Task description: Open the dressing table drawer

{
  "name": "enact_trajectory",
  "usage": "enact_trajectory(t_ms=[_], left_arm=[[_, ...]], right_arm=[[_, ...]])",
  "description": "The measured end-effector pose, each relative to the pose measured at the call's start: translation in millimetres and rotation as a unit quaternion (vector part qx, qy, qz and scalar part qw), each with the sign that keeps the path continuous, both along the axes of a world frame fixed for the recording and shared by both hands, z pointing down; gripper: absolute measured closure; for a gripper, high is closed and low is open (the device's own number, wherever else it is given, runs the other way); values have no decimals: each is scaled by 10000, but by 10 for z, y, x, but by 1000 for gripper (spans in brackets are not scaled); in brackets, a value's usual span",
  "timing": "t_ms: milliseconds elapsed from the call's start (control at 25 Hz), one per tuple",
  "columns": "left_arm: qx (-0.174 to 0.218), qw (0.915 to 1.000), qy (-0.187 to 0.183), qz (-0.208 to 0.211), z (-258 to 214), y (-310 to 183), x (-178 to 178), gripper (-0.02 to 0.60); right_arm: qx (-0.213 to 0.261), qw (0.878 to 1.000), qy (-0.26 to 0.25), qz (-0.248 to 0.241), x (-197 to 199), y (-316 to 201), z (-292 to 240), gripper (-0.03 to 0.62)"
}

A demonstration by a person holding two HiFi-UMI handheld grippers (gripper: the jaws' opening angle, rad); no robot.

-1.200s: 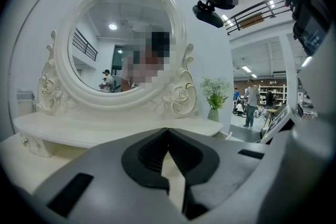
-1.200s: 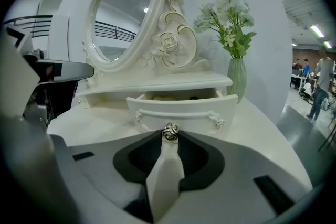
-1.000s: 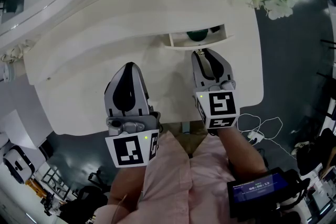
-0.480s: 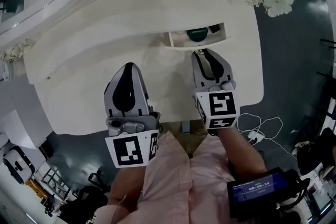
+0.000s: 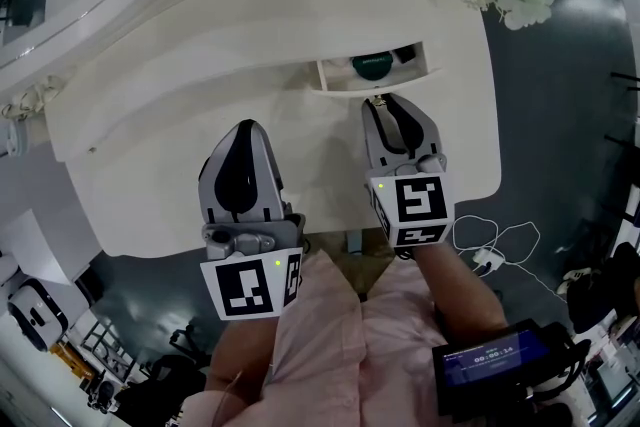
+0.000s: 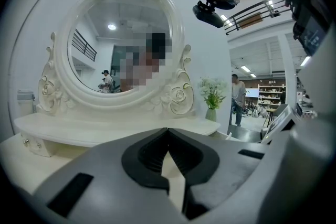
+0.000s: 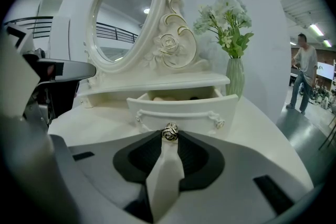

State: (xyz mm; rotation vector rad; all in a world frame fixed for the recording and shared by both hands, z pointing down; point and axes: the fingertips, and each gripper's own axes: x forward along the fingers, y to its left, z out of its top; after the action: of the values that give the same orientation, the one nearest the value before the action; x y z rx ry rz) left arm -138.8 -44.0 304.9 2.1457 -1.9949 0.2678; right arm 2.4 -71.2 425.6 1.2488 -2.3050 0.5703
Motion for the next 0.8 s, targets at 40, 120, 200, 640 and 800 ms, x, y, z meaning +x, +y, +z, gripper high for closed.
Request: enact_trajectory(t_ms=[40,120,200,640,800], left_arm=[[0,10000,-3,4,-1,1,5,560],[3,10000,-4,8,-5,1,10,560],[8,10000,-4,13,-9,0,18,560],[15,10000,-9,20,-15,30,42,560],[11,10000,-11,24,-15,44,56,560]], right_arm=[[-5,10000,0,0,3,5,1,487],[-9,10000,0,-3,4,13,0,487],[-7,10000,-2,-10,4,21,-2,487],[3,10000,-4,-18,20,56,-5,487],[5,10000,-2,-24,29,70,-4,487]])
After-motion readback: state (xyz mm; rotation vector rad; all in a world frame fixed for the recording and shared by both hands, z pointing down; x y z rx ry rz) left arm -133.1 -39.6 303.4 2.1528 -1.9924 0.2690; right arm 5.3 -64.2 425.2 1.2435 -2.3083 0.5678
